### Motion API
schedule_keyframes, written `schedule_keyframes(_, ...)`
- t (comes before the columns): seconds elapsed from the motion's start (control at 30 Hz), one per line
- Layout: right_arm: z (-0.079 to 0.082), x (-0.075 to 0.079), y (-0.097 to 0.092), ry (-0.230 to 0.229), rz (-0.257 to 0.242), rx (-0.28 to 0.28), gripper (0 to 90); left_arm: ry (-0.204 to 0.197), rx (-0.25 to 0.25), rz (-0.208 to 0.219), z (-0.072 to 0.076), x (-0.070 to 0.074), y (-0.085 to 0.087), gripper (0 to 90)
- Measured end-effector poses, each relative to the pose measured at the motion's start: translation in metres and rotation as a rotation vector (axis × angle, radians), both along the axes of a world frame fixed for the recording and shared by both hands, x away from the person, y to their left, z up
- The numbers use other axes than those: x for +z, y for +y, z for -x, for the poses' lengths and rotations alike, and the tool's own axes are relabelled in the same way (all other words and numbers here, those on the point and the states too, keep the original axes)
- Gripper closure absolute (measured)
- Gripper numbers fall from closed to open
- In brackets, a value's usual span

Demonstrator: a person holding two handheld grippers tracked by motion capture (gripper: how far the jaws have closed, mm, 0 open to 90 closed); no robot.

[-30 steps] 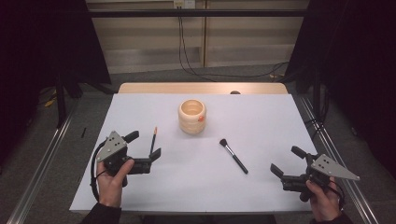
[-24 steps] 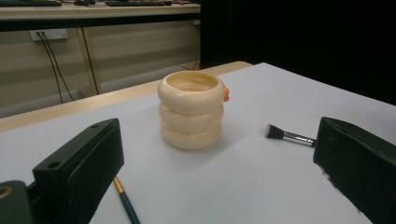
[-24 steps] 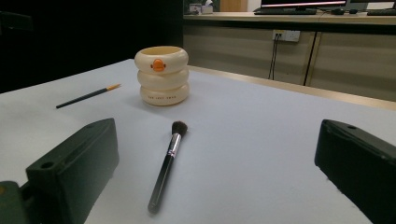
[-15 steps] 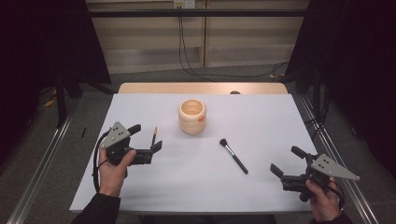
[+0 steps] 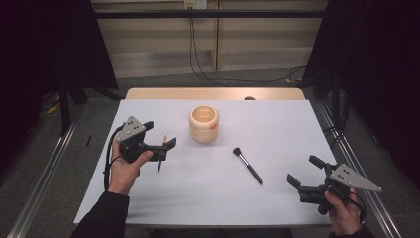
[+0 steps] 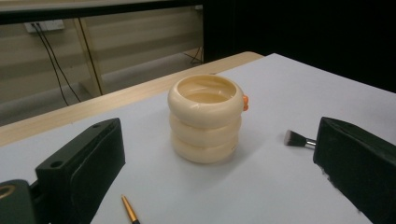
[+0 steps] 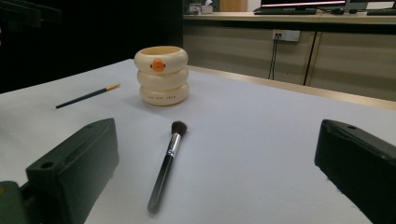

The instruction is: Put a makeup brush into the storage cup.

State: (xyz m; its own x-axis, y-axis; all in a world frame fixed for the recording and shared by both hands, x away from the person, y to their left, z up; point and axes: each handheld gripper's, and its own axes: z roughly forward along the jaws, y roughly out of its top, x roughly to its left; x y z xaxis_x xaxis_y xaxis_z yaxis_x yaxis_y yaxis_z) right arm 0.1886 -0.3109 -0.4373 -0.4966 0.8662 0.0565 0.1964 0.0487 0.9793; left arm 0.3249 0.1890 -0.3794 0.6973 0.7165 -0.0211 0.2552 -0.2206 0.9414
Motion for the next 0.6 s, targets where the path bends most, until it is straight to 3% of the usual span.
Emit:
schedule_keyframes(0.17, 0.000, 0.000, 0.000, 0.000, 0.000, 0.000, 0.0, 0.031, 0.011, -0.033, -0.009, 0.001, -0.003, 2.8)
schedule_keyframes(0.23, -0.001, 0.000, 0.000, -0.002, -0.004, -0.002, 0.0, 0.043, -0.003, -0.027, -0.014, 0.003, -0.003, 2.7)
schedule_keyframes(0.47, -0.001, 0.000, 0.000, 0.002, -0.003, -0.002, 0.0, 0.082, 0.008, -0.081, -0.026, 0.005, -0.009, 2.5)
schedule_keyframes(0.6, -0.001, 0.000, 0.000, 0.003, -0.003, -0.002, 0.0, 0.123, 0.009, -0.103, -0.034, 0.002, -0.011, 2.8)
